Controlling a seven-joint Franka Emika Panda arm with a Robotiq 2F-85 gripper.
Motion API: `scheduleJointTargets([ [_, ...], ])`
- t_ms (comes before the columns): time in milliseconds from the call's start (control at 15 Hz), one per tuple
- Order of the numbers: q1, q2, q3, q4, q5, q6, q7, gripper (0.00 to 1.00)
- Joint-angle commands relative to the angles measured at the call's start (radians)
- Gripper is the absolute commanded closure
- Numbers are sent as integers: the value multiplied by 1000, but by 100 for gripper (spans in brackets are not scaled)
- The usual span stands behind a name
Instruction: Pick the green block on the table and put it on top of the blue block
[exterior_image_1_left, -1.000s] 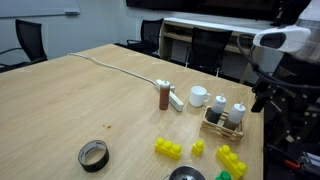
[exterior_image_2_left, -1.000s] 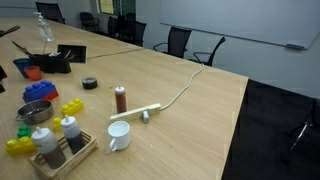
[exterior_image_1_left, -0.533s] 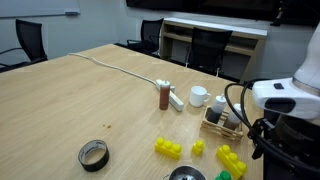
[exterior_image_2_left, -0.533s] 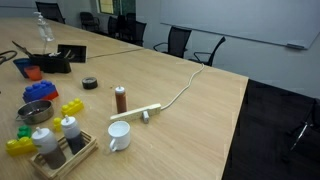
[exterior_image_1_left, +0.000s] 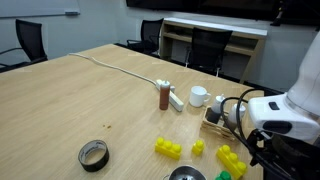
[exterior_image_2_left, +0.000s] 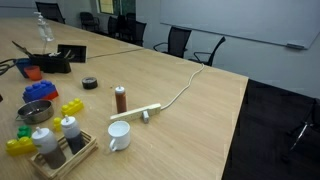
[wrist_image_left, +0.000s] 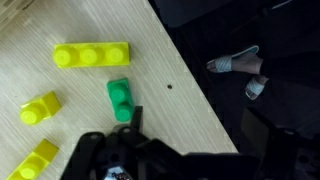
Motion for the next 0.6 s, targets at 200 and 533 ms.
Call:
scheduleJointTargets([
  [200,-22,87,22,26,-48,58,-62,0],
  [533,-41,206,34,64,-123,124,-120,0],
])
